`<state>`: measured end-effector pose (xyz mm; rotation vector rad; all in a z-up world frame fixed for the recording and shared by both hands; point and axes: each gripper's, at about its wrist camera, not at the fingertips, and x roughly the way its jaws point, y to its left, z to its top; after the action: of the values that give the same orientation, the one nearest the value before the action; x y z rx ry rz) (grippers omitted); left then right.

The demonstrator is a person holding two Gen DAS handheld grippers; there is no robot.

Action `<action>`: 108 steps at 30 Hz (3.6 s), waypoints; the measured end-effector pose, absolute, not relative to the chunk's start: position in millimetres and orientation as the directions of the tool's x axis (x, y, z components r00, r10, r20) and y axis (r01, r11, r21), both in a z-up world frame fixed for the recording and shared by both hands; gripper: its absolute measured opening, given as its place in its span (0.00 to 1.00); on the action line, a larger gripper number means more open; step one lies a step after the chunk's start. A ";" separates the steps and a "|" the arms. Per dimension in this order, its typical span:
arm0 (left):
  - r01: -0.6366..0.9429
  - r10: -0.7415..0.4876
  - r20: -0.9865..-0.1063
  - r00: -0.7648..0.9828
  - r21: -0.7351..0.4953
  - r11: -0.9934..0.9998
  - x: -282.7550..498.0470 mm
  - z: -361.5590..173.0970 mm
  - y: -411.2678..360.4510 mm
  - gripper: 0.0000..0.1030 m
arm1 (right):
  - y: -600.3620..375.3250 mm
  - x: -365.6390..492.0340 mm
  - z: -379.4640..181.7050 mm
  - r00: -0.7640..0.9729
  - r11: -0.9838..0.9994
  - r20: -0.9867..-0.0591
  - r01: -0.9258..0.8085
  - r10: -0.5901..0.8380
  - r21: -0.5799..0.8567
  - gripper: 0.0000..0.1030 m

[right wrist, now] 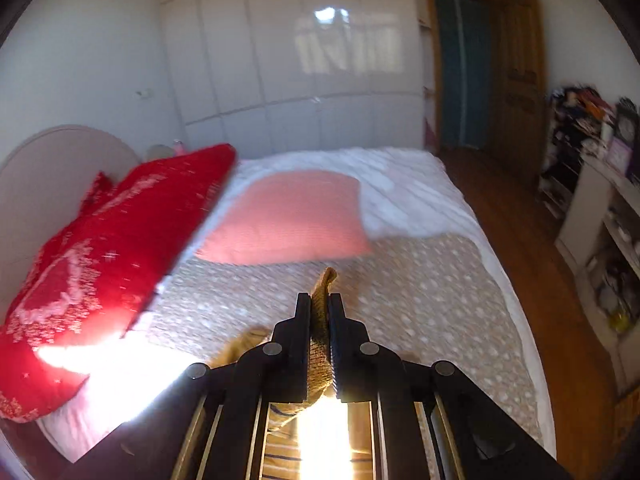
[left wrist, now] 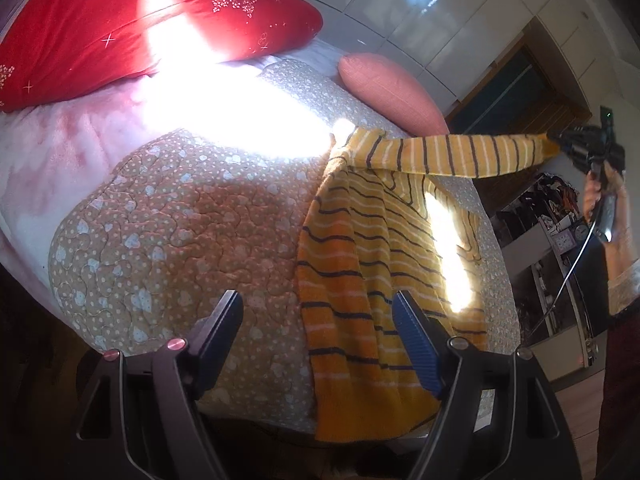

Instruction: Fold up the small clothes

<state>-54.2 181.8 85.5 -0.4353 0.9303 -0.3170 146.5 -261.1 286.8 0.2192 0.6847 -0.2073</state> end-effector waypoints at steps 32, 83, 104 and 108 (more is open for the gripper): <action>-0.009 -0.453 -0.744 0.492 -0.524 0.852 221.9 19.6 66.6 0.10 | -143.2 267.4 79.7 0.490 0.867 -0.735 -0.095 0.468 0.489 0.44; 0.001 -0.421 -0.617 0.665 -0.562 0.827 192.5 -16.2 106.6 0.43 | -6.4 357.4 58.4 0.400 0.951 -0.865 -0.195 0.302 0.242 0.04; 0.097 -0.285 -0.738 0.612 -0.287 0.953 161.5 53.0 74.2 0.66 | -374.4 6.0 41.8 0.612 0.803 -0.765 0.345 0.200 0.486 0.47; 0.099 -0.168 -0.758 0.631 -0.136 0.986 185.8 61.0 61.3 0.74 | -337.8 4.6 25.4 0.626 0.814 -0.737 0.273 0.255 0.513 0.47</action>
<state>185.8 61.3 61.0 -0.0846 0.8753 -0.1527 4.6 -337.8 25.4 0.6429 0.9119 -0.0110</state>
